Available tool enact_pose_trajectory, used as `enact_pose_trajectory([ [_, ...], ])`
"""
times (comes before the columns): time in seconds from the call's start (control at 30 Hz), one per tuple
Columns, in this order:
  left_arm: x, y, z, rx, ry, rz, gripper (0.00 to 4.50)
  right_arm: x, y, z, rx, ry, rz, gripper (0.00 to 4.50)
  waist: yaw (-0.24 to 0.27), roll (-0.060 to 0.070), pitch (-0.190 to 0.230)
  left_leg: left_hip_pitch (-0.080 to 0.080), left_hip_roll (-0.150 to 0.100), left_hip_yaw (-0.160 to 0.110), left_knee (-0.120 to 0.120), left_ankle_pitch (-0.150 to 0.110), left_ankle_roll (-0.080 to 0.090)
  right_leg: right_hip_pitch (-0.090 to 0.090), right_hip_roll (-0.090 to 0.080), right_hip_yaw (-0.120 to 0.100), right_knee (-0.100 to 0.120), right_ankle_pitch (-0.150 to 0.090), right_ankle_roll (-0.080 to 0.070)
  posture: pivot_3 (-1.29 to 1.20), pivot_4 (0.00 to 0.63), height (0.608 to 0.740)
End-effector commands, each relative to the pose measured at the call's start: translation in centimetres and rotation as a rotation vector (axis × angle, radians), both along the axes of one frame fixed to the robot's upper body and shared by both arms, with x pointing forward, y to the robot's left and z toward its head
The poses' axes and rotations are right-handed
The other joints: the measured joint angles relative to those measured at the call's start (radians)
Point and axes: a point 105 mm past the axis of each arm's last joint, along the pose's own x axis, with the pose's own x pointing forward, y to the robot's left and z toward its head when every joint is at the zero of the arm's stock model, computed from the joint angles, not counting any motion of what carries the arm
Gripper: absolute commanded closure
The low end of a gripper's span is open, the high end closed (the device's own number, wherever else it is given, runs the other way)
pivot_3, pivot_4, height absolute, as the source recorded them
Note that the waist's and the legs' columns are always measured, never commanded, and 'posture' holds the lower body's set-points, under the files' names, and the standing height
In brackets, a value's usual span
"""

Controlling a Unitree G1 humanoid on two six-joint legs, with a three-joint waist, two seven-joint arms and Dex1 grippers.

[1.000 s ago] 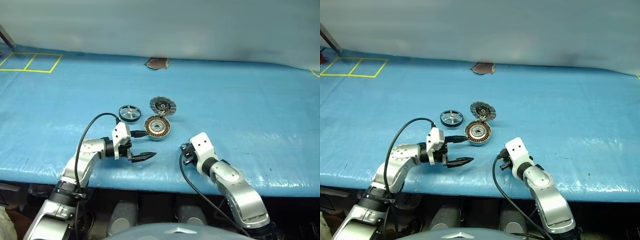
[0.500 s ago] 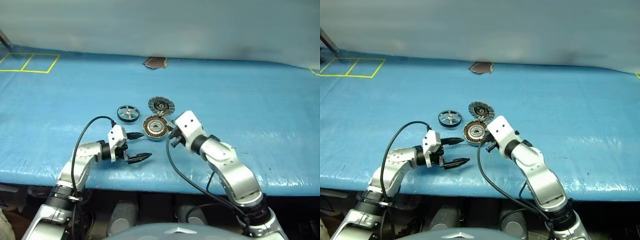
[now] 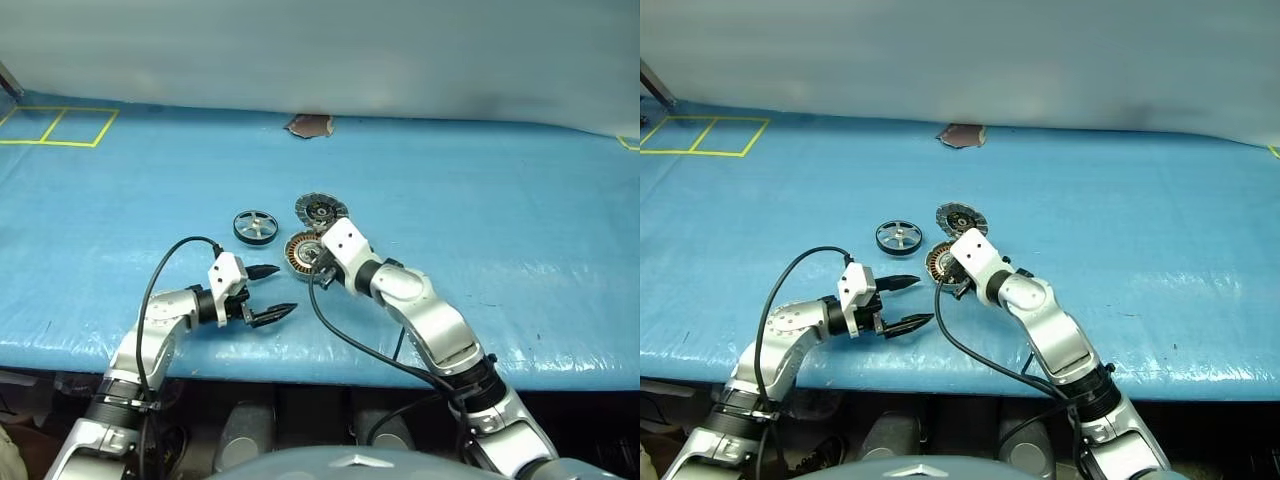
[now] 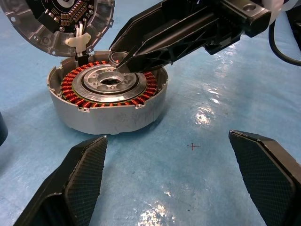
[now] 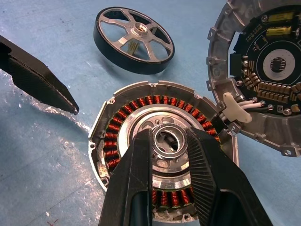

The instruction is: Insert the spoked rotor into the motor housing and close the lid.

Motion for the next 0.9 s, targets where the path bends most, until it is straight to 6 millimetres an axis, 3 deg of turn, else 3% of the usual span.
enact_pose_trajectory([
  [0.03,0.1,0.2,1.2,-0.001,-0.06,0.004,0.0,0.5,0.6,1.5,0.027,-0.059,0.016,3.79,-0.001,0.0,0.0,0.0,0.0,0.0,0.0,0.0,0.0,0.0,0.0,0.0,0.0,0.0,0.0,0.0,0.15,0.74],
  [0.77,0.3,0.4,1.4,0.015,-0.086,0.022,0.0,0.6,0.9,0.1,0.017,-0.011,0.03,3.79,-0.004,0.0,0.0,0.0,0.0,0.0,0.0,0.0,0.0,0.0,0.0,0.0,0.0,0.0,0.0,0.0,0.15,0.74],
  [0.9,0.4,0.4,1.4,0.015,-0.09,0.024,0.0,0.5,0.9,0.1,0.014,-0.013,0.031,2.52,-0.004,0.0,0.0,0.0,0.0,0.0,0.0,0.0,0.0,0.0,0.0,0.0,0.0,0.0,0.0,0.0,0.15,0.74],
])
